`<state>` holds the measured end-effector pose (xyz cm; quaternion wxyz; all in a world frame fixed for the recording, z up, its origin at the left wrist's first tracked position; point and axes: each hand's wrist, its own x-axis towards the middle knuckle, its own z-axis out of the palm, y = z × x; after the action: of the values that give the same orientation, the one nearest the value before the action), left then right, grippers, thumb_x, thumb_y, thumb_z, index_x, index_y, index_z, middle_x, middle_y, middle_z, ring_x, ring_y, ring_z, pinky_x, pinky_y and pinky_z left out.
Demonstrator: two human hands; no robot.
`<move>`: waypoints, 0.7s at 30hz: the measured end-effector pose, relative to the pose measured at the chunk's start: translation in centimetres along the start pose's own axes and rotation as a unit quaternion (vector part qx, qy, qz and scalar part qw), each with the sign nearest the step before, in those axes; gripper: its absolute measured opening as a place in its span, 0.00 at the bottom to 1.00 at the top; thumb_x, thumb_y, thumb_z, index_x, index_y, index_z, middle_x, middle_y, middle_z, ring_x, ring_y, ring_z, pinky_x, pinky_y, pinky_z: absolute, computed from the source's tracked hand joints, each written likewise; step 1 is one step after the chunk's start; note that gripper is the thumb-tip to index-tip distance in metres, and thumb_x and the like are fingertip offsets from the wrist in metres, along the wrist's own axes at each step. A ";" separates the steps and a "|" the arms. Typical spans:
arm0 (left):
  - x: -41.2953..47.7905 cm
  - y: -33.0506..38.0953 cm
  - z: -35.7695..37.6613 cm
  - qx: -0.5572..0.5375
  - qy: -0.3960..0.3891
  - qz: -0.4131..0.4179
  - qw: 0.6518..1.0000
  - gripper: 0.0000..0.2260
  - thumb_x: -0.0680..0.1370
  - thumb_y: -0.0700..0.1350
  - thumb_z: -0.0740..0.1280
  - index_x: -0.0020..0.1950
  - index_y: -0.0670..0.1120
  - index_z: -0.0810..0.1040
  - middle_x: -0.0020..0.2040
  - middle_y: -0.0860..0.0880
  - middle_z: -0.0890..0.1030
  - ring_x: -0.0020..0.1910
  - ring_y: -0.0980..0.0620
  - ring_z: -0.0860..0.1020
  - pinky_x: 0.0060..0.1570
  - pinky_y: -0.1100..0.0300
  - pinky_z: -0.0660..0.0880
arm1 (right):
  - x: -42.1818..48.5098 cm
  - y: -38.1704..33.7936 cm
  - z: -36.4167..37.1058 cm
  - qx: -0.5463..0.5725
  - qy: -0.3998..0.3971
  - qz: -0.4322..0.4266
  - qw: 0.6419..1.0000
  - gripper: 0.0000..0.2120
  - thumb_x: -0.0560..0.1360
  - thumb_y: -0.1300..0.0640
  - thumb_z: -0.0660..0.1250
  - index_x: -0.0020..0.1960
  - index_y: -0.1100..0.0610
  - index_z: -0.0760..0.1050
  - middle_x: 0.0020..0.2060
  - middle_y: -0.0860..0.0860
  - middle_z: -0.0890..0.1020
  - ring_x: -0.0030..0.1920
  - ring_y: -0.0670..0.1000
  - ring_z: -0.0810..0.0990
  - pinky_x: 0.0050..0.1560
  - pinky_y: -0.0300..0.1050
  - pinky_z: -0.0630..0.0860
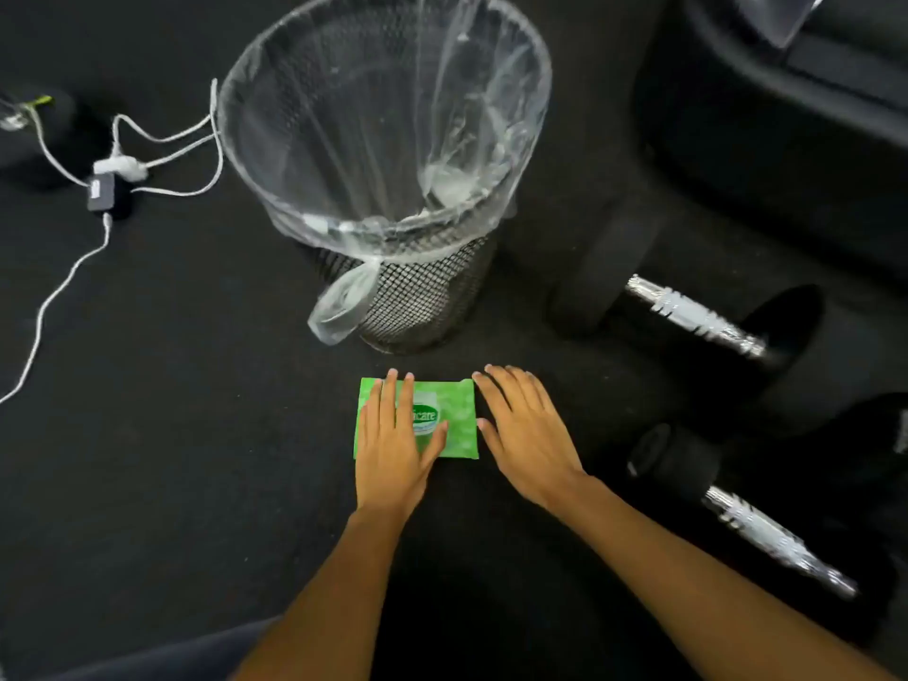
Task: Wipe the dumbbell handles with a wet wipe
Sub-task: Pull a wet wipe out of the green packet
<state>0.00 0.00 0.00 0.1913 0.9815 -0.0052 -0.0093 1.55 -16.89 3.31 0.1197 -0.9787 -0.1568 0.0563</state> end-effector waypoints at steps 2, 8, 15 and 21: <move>0.0 -0.7 -0.1 -0.026 -0.007 -0.025 0.999 0.32 0.74 0.62 0.55 0.71 0.42 0.65 0.71 0.43 0.67 0.70 0.44 0.65 0.67 0.50 0.62 | 0.8 -0.9 0.8 0.036 -0.028 0.004 0.999 0.23 0.78 0.55 0.61 0.71 0.58 0.63 0.68 0.55 0.69 0.69 0.55 0.66 0.72 0.50 0.58; 0.1 -0.9 0.7 -0.060 0.027 -0.006 0.998 0.19 0.75 0.53 0.63 0.57 0.41 0.79 0.59 0.44 0.80 0.63 0.45 0.74 0.63 0.55 0.69 | 2.3 -2.3 2.4 0.063 -0.036 -0.005 0.997 0.15 0.77 0.56 0.62 0.63 0.56 0.73 0.58 0.54 0.74 0.59 0.54 0.72 0.64 0.50 0.67; -0.2 0.4 -0.1 -0.192 0.047 -0.143 0.970 0.13 0.79 0.43 0.63 0.62 0.40 0.77 0.62 0.46 0.78 0.62 0.48 0.75 0.58 0.57 0.71 | 3.1 -3.2 3.2 0.076 -0.001 0.005 0.997 0.10 0.74 0.55 0.66 0.53 0.54 0.80 0.50 0.52 0.78 0.52 0.54 0.74 0.55 0.49 0.70; -0.2 0.6 -0.3 -0.187 0.039 -0.178 0.965 0.15 0.80 0.45 0.61 0.64 0.40 0.74 0.67 0.45 0.73 0.69 0.49 0.67 0.66 0.57 0.62 | 4.0 -4.3 3.3 0.031 -0.020 0.012 0.999 0.13 0.77 0.50 0.61 0.55 0.55 0.79 0.53 0.53 0.78 0.55 0.55 0.72 0.60 0.50 0.67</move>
<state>-0.21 -0.45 0.48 0.3663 0.9131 0.1791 -0.0060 3.59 -10.95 0.88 0.1457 -0.9750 -0.1460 0.0825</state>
